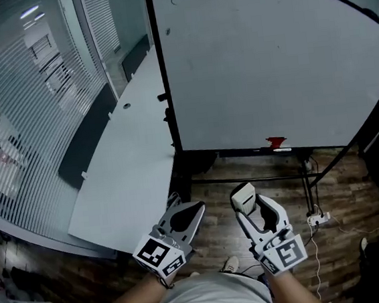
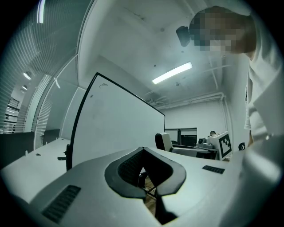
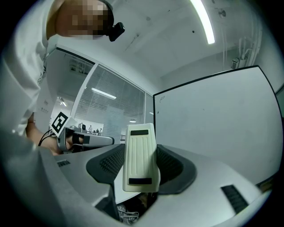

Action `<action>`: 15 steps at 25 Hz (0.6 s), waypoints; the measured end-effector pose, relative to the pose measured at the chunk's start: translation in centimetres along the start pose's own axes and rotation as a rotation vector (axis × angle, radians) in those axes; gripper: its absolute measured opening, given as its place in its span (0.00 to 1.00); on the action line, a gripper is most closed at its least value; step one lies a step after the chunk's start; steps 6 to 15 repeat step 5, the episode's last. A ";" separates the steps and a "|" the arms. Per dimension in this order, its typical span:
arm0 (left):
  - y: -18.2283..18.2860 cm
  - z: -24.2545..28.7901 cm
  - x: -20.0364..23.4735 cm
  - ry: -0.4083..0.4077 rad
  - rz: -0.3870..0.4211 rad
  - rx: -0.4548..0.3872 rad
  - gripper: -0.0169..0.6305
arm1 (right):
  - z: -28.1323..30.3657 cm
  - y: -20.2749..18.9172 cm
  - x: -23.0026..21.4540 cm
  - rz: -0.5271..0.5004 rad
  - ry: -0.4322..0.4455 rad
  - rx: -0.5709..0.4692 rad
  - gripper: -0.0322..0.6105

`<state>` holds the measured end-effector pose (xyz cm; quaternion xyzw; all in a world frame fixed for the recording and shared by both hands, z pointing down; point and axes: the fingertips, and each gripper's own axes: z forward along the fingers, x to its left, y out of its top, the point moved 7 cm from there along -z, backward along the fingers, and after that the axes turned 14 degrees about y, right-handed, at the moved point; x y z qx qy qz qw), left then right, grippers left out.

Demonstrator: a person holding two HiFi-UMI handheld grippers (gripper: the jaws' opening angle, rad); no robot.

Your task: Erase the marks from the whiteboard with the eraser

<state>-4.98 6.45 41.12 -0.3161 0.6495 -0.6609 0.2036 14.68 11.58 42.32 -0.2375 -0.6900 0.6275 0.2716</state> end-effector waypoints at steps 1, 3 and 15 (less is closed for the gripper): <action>-0.1 -0.6 0.3 -0.002 -0.003 0.002 0.04 | 0.1 -0.1 0.6 0.002 -0.003 0.002 0.41; -0.3 -1.6 0.9 -0.008 -0.009 0.003 0.04 | 0.5 -0.1 1.8 -0.001 -0.009 0.002 0.41; -0.3 -2.5 1.5 -0.016 -0.013 0.002 0.04 | 0.9 -0.1 3.0 -0.006 -0.014 -0.002 0.41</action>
